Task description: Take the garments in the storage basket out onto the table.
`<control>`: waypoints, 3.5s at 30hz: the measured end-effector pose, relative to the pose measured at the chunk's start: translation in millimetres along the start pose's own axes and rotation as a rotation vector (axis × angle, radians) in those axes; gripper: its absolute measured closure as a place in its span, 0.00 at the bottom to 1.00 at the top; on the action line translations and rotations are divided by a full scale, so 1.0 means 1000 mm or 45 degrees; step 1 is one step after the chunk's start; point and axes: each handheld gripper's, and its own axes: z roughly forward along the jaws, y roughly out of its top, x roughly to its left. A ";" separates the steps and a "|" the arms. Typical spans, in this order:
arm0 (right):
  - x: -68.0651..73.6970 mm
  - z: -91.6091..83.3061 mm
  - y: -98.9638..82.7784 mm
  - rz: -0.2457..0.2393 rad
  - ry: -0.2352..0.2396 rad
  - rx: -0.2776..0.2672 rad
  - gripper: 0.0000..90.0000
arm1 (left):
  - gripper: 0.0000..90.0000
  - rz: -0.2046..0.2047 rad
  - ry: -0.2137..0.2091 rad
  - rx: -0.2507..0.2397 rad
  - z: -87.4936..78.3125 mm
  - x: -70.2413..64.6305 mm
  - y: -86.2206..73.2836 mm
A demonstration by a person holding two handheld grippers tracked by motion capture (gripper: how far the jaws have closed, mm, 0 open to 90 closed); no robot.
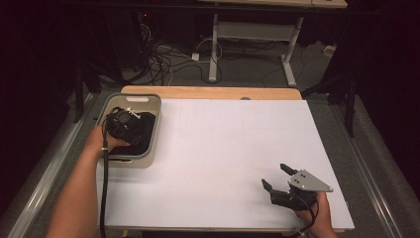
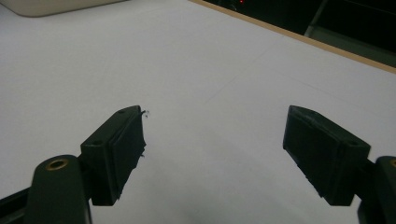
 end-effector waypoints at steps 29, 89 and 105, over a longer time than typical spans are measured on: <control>0.006 0.003 -0.002 -0.059 -0.001 0.050 0.25 | 0.75 0.053 0.024 0.021 -0.003 -0.009 -0.001; 0.004 0.002 0.001 -0.080 -0.058 0.011 0.25 | 0.77 0.162 0.105 -1.394 -0.122 -0.152 0.009; -0.002 -0.003 0.001 -0.058 -0.081 -0.009 0.25 | 0.77 0.350 -0.086 -1.402 -0.111 -0.222 0.045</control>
